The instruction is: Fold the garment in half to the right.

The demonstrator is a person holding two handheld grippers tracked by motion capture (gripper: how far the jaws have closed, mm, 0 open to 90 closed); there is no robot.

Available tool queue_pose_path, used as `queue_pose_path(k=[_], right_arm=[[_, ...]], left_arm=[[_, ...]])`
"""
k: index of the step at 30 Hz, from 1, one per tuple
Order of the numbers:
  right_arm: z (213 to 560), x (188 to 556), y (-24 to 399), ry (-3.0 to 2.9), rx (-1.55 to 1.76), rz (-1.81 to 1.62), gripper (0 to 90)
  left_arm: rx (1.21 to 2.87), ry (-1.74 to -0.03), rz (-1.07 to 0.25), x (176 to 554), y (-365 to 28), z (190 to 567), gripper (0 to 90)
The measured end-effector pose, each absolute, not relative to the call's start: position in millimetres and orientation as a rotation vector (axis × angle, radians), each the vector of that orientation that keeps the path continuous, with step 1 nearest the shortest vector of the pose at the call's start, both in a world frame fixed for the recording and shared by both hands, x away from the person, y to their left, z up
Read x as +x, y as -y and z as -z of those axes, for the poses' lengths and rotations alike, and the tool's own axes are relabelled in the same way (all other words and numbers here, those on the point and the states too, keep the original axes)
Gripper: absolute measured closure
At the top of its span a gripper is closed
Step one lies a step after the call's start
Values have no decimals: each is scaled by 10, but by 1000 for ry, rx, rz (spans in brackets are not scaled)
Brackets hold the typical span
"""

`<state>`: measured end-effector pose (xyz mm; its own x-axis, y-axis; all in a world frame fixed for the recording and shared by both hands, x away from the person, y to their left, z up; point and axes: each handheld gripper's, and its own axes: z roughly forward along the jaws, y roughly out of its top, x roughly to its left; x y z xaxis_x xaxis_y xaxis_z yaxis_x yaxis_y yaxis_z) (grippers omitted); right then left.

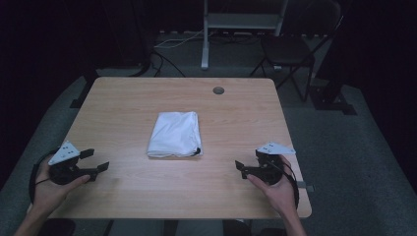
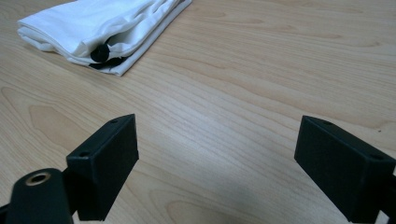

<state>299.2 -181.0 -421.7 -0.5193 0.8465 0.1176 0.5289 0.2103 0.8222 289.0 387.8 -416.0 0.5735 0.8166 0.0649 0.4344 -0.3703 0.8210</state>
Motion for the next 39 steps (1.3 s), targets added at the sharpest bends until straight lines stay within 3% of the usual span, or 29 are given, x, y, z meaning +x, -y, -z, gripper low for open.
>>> queue_pose_path(k=[39], right_arm=[[4332, 2828, 2079, -2074, 1342, -1195, 130]], left_arm=[[1931, -1104, -623, 2756, -4170, 4302, 216]])
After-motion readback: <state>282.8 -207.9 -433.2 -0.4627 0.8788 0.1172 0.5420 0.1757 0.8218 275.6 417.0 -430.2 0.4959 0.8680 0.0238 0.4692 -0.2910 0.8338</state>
